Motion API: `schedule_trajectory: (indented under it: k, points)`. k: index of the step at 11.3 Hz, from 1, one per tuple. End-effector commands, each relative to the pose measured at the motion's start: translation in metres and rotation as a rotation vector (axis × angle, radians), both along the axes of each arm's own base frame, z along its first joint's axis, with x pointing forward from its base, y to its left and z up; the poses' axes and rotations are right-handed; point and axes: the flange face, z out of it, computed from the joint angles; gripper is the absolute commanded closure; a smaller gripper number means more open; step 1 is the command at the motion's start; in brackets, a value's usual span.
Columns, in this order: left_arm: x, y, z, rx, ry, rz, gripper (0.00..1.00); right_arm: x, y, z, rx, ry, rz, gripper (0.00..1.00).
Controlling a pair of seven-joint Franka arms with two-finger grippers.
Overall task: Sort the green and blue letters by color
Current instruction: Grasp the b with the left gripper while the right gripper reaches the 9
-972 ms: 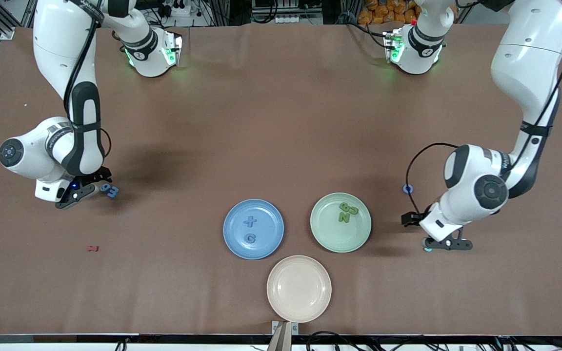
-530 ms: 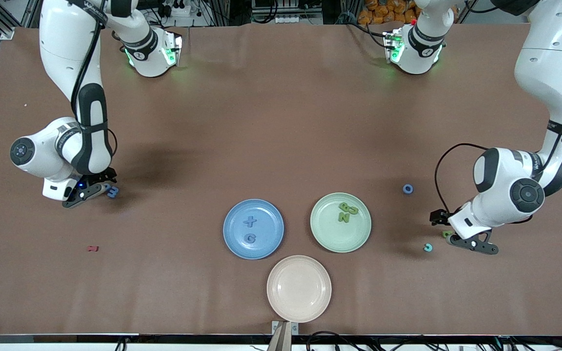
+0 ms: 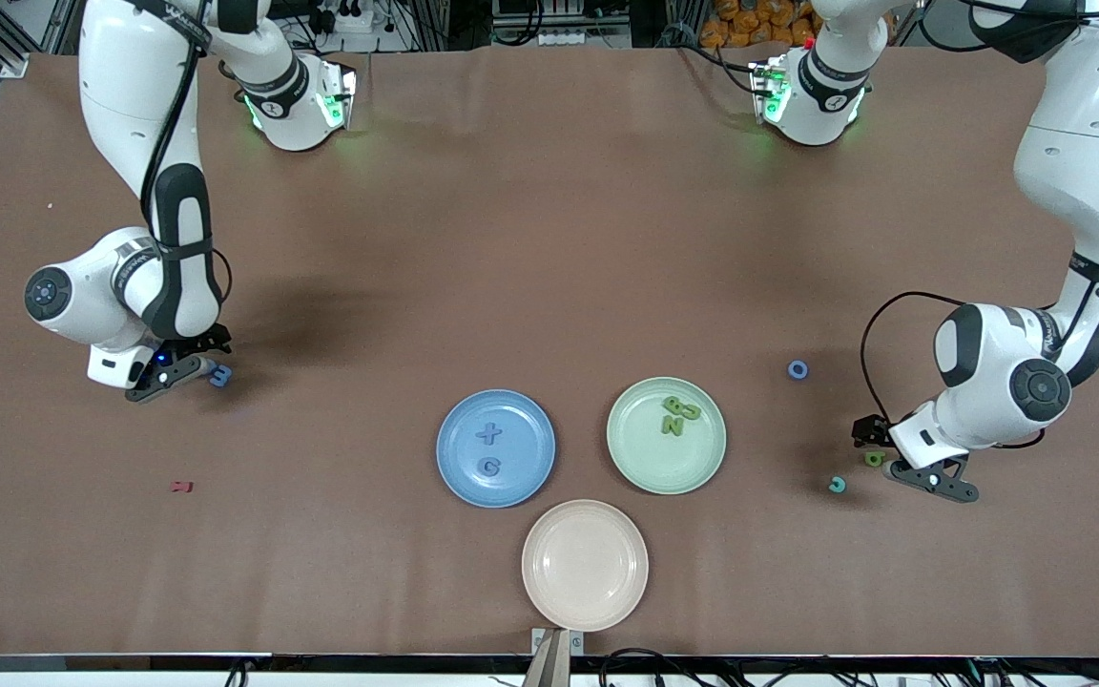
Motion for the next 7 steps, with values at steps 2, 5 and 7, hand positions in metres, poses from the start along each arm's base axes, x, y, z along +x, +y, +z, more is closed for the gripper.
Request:
schedule_trajectory:
  k: [2, 5, 7]
  points:
    - [0.0054, -0.0021, -0.0052, -0.003, -0.031, -0.026, 0.00, -0.0099, 0.0030, -0.0032, -0.008, -0.044, -0.027, 0.00]
    - [0.0069, -0.0027, -0.0046, -0.007, -0.051, -0.023, 0.12, -0.0102, 0.0020, -0.0039, -0.008, -0.044, -0.029, 0.00]
    - [0.0067, -0.0041, -0.0057, -0.009, -0.052, -0.014, 0.52, -0.0096, 0.0011, -0.0036, -0.008, -0.049, -0.034, 0.00]
